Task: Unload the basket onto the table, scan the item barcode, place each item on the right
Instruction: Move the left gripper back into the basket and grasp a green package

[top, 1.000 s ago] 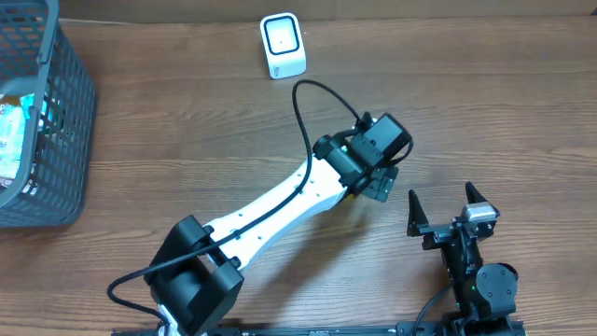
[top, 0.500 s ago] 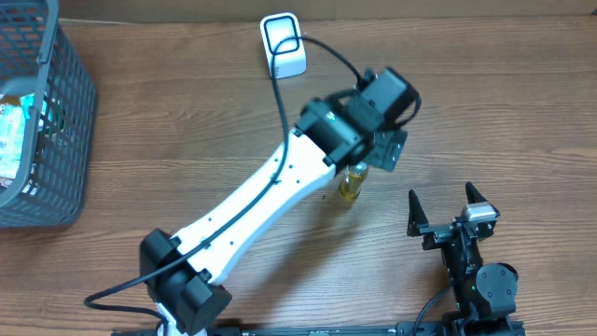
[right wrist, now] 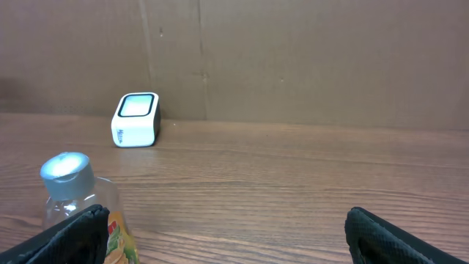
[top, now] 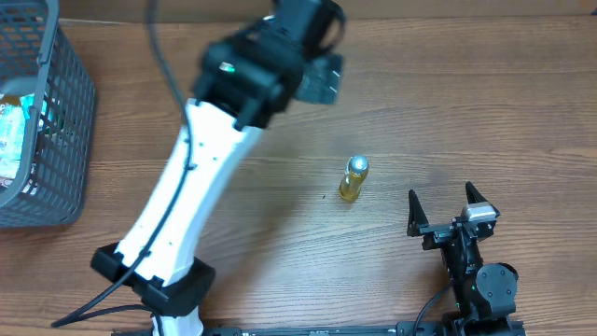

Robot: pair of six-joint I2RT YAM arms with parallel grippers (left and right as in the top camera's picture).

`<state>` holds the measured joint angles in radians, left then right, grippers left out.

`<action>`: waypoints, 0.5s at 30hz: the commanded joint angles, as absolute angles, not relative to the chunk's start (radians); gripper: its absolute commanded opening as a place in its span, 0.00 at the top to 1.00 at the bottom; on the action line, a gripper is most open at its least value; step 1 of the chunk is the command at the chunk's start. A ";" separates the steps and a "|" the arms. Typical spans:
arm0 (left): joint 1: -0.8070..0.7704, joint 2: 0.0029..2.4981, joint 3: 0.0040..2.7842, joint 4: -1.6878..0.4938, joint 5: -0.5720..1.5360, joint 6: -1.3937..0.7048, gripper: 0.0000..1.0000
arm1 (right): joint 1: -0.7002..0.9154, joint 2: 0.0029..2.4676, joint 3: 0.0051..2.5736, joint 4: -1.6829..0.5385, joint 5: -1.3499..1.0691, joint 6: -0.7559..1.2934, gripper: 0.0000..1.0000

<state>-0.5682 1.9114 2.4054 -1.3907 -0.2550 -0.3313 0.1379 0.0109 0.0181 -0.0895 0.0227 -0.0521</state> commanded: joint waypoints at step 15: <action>0.009 1.831 2.485 -1.413 -0.344 -0.309 0.00 | 0.135 0.003 0.008 -0.083 0.021 -0.054 0.00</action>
<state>-0.0803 1.8584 2.4619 -1.4109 -0.3279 -0.3286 0.1379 0.0109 0.0177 -0.0891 0.0227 -0.0525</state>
